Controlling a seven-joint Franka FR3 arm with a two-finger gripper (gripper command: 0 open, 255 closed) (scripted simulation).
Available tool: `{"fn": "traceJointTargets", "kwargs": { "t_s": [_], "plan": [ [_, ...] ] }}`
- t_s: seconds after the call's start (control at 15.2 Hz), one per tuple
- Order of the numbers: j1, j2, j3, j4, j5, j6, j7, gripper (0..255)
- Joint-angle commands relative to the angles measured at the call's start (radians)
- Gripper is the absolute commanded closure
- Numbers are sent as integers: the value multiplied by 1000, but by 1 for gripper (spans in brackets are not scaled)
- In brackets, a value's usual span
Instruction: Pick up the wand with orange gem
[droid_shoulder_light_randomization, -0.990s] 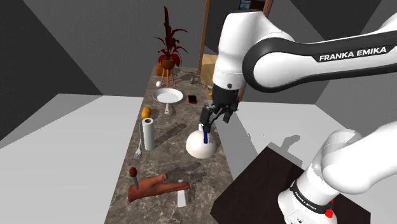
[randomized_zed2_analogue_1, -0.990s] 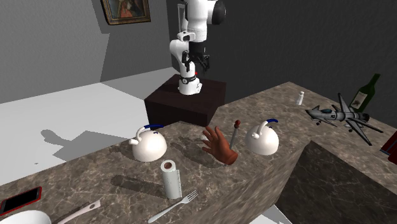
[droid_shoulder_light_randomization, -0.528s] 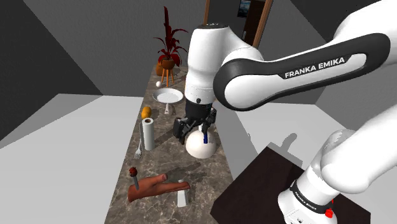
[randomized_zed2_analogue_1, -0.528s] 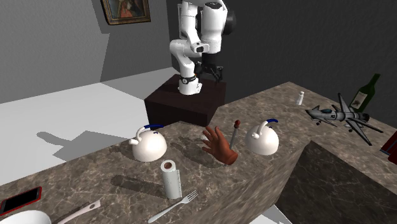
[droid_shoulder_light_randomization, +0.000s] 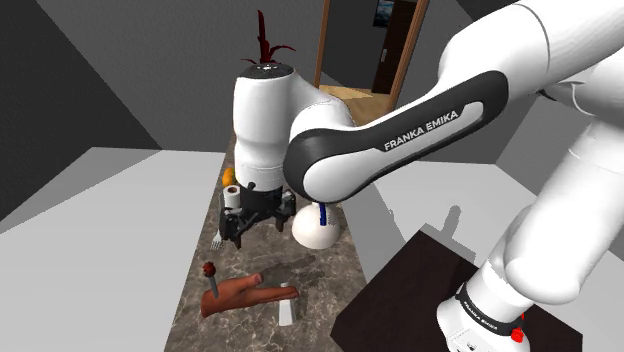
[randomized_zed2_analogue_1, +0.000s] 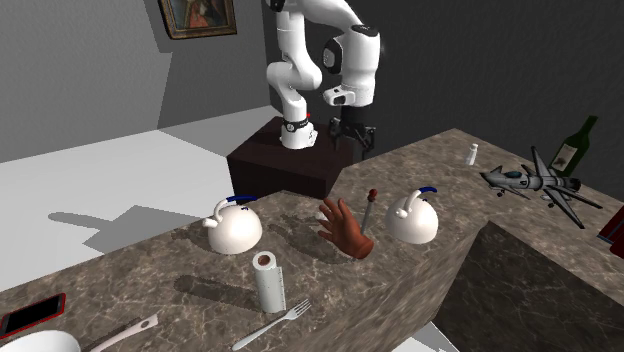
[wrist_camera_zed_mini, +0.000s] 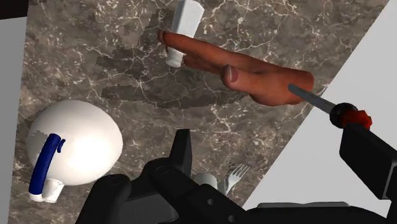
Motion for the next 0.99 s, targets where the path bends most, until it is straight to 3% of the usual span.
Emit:
{"fn": "traceJointTargets", "kwargs": {
  "t_s": [0.0, 0.46, 0.92],
  "plan": [
    [27, 107, 7, 75, -90, 6, 93, 0],
    [194, 402, -59, 361, -294, -38, 291, 0],
    [209, 446, -83, 327, -331, 32, 318, 0]
  ]
}}
